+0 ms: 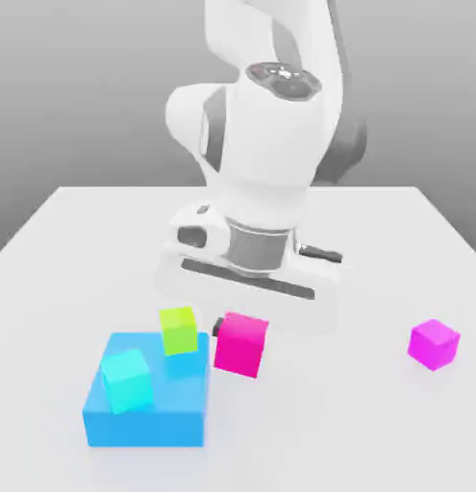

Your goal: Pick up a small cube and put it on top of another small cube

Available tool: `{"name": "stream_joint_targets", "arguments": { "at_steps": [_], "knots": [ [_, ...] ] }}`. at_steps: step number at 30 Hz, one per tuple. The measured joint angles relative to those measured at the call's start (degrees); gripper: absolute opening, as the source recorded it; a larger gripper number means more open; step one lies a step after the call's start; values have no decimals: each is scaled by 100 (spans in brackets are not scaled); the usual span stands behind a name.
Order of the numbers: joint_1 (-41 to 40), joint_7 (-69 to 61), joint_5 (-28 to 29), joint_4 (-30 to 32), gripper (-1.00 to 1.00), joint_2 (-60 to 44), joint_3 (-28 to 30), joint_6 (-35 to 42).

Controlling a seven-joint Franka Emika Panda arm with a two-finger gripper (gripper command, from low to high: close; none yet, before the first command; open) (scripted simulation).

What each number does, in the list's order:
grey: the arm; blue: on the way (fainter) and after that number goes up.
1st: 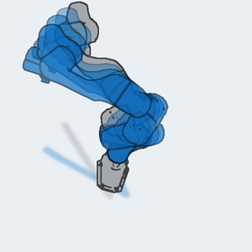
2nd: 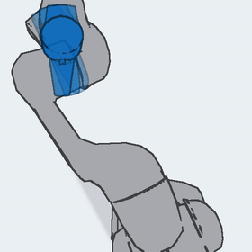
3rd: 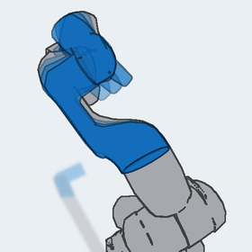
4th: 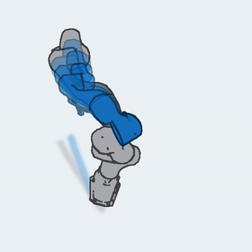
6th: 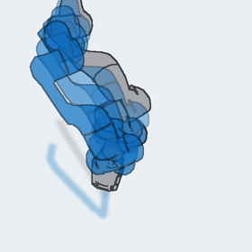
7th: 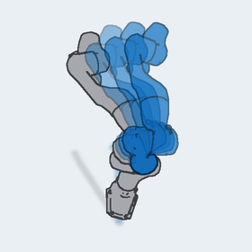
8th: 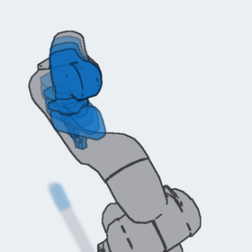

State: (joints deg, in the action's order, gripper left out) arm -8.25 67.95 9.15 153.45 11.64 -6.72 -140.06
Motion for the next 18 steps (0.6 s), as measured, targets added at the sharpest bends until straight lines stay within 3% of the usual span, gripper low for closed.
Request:
{"name": "stream_joint_targets", "arguments": {
  "at_steps": [10,16,17,18],
  "knots": [
    [-531,-363,-645,1539,-100,1981,911,276],
    [-581,-398,-690,1871,-100,1047,986,-1003],
    [-581,-397,-687,1902,100,895,990,-1186],
    [-581,-397,-687,1902,100,895,990,-1186]
  ]
}}
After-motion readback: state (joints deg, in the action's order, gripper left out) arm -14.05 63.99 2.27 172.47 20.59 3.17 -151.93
